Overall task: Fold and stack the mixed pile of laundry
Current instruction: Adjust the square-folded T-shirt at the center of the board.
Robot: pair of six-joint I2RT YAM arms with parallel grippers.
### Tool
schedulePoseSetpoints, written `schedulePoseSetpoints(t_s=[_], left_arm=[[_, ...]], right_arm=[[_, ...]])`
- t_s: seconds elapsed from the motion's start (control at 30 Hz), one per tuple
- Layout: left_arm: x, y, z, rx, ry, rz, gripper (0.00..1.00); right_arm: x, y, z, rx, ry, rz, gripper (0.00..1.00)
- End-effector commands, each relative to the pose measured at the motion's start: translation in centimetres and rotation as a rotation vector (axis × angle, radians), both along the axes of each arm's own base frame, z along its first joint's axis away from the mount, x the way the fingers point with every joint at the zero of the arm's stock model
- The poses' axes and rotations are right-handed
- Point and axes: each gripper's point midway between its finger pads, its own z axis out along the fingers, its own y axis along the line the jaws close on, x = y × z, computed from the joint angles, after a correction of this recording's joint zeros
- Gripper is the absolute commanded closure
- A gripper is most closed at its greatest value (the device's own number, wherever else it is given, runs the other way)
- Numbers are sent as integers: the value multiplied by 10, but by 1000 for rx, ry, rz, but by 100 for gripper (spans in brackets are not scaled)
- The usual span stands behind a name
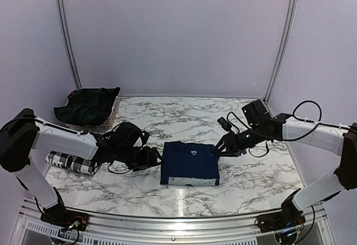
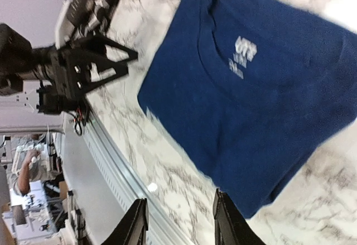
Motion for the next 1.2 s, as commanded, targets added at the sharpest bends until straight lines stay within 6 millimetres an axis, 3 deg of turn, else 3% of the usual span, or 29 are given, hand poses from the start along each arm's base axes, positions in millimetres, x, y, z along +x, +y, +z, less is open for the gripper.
schedulePoseSetpoints(t_s=[0.0,0.1,0.2,0.3,0.4,0.53,0.63,0.77,0.97,1.07,1.17], left_arm=[[14,8,12,-96,10,120,25],[21,14,17,-106,3,147,25],[24,12,19,-121,4,137,25],[36,-4,34,-126,-50,83,25],[55,-13,39,-76,-104,67,26],[82,-20,28,38,-141,22,35],[93,-32,13,108,-133,-42,41],[106,-35,-4,190,-136,-67,43],[111,-31,-17,243,-119,-60,42],[109,-34,-21,234,-100,-73,44],[110,-35,-21,230,-100,-74,53]], right_arm=[[30,25,19,-93,-157,43,64],[34,49,14,-174,-197,111,65],[46,45,-4,-209,-187,78,67],[61,20,-21,-245,-144,7,67],[77,-12,-21,-244,-146,-90,66],[98,-53,-33,-290,-133,-184,66],[103,-68,-53,-313,-81,-206,63],[110,-65,-70,-270,-25,-214,55],[112,-47,-87,-183,72,-185,54],[111,-41,-90,-151,93,-167,58],[113,-37,-90,-129,90,-150,71]])
